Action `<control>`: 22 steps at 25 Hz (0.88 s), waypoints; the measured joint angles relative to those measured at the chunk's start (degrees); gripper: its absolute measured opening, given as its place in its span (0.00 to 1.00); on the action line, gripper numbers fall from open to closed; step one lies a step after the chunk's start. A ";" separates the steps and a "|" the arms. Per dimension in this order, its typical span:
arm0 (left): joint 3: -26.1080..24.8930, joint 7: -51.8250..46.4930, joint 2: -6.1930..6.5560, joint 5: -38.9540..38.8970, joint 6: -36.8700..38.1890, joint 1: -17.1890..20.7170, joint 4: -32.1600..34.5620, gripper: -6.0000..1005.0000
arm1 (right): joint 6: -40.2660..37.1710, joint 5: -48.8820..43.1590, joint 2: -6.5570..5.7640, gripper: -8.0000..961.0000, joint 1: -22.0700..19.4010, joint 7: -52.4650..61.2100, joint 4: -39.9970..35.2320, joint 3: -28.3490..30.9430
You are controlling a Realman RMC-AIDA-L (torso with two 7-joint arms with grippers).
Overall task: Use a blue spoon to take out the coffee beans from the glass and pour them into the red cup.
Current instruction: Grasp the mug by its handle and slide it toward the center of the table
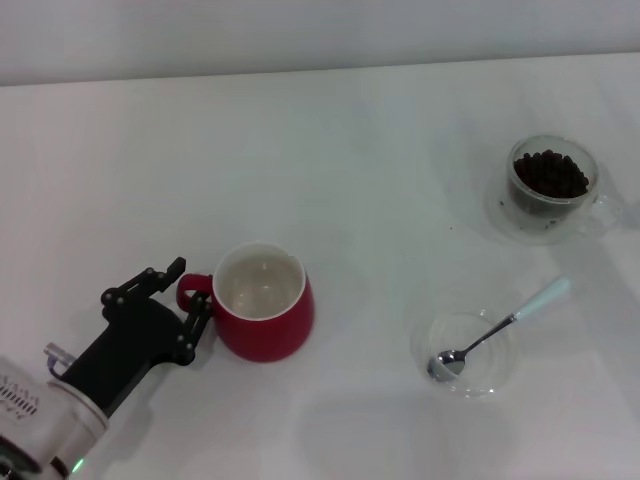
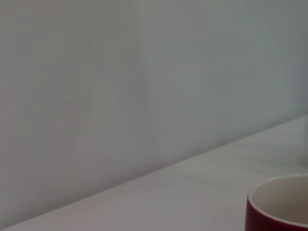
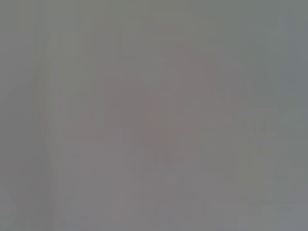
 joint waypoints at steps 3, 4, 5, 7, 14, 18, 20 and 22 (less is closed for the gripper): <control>-0.01 -0.03 -0.02 0.21 -1.49 -1.15 0.05 0.37 | 0.00 0.02 0.00 0.91 0.01 0.00 -0.05 -0.01; 0.00 -0.10 -0.02 0.34 -1.95 -1.53 0.05 0.37 | -0.02 0.02 0.00 0.91 0.03 0.00 -0.07 0.00; 0.00 -0.19 -0.03 0.47 -2.37 -1.90 0.06 0.37 | -0.05 0.02 0.00 0.91 0.05 0.00 -0.09 0.00; -0.01 -0.32 -0.03 0.86 -3.27 -2.68 0.06 0.37 | -0.09 0.02 0.00 0.91 0.12 0.00 -0.11 -0.01; 0.00 -0.60 -0.03 2.81 -5.80 -4.84 1.00 0.36 | -0.03 0.02 0.00 0.91 0.39 0.00 -0.14 -0.01; 0.01 -0.65 0.04 3.97 -6.95 -5.97 1.47 0.36 | -0.05 0.02 0.00 0.91 0.40 0.00 -0.14 0.00; 0.00 -0.70 0.02 4.40 -7.19 -6.59 1.57 0.36 | -0.06 0.01 0.00 0.91 0.40 0.00 -0.14 0.00; 0.00 -0.75 0.00 4.57 -7.39 -7.16 1.75 0.36 | -0.07 0.01 0.00 0.91 0.40 0.00 -0.14 0.00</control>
